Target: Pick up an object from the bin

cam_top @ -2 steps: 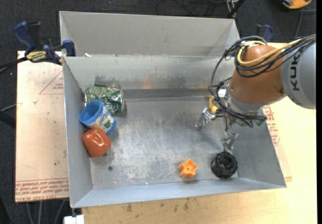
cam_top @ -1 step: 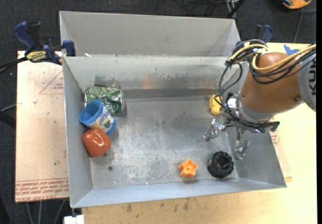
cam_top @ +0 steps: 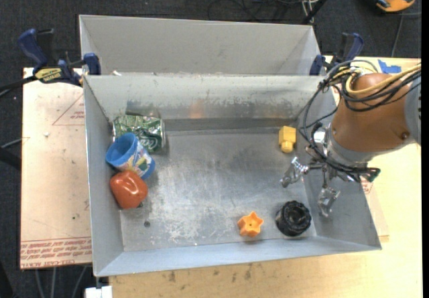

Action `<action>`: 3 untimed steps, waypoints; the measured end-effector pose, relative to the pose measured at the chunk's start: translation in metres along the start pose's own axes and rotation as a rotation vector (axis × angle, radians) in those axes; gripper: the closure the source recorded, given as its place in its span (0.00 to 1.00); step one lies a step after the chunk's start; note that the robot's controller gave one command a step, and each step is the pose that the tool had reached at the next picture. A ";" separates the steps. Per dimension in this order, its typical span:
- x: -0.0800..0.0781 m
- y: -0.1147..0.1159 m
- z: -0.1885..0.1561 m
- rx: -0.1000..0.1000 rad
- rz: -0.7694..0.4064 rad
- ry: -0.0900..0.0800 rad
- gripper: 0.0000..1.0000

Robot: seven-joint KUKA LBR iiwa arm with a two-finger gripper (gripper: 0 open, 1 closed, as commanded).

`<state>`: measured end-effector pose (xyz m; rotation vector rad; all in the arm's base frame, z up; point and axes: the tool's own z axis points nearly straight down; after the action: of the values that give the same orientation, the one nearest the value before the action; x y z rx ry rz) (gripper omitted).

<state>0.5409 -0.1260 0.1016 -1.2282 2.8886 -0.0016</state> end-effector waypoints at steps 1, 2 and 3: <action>-0.013 0.043 0.025 0.017 -0.532 -0.004 1.00; -0.013 0.042 0.024 0.018 -0.532 -0.005 1.00; -0.002 0.051 -0.106 -0.002 -0.574 -0.002 1.00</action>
Offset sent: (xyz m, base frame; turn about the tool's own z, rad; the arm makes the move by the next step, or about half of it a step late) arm 0.0000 0.0000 0.0000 0.0000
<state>0.5057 -0.0891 0.2077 -1.9958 2.4221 0.0013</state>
